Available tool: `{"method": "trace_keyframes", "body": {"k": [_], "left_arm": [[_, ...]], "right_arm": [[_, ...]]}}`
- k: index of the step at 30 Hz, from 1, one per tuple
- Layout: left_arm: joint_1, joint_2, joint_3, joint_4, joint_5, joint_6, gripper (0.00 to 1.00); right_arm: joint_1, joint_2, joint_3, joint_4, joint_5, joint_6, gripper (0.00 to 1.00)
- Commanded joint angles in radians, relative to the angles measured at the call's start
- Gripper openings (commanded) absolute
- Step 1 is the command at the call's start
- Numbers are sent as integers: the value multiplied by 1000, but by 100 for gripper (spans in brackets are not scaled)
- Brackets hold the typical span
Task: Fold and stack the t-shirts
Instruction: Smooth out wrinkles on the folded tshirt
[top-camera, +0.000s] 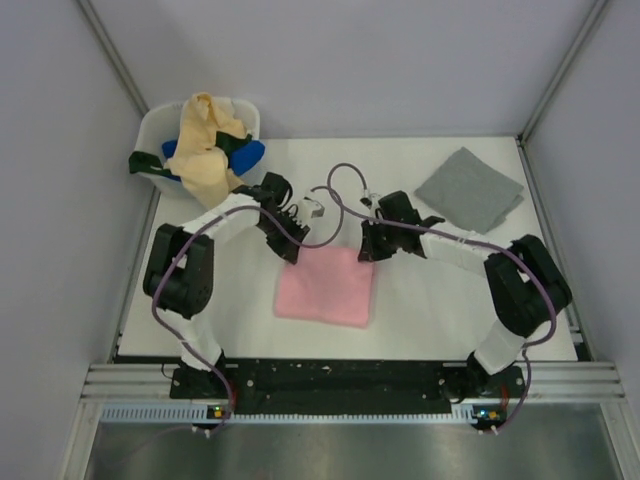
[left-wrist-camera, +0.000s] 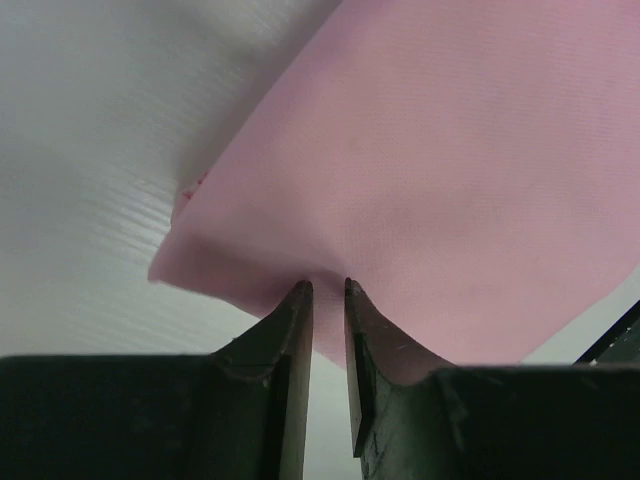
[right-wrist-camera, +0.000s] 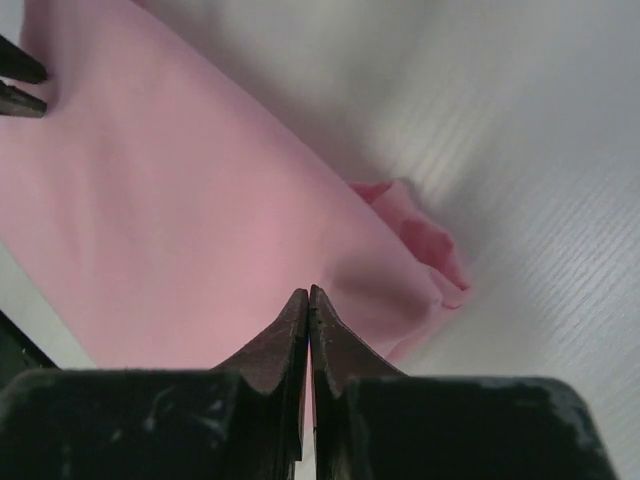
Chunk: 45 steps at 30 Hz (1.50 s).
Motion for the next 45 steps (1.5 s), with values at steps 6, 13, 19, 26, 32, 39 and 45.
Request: {"method": "trace_keyframes", "body": {"k": [6,13,19,26,32,39,45], "left_arm": [[20,265,205,16,-70,-79,16],[37,244,245,-1,-88,-94,24],[40,43,219,-4,-95,-62,36],[-11,-91,-31,2,85,-30,35],[-12,27,-103,58,7,-45,32],[-9,44,-157,90,-46,-43,31],[-8,46,-169,85,-29,-40,31]], "right_arm": [[-130,182,68,66,-42,131,0],[-193,240,183,-50,-19,60,0],[-152,77,249,-181,62,-12,0],[3,-89,33,-28,-108,112,0],[15,-56,-206,224,-157,289,0],[-52,-124,-285,160,-102,309,26],[-147,-215,-308,112,-76,342,61]]}}
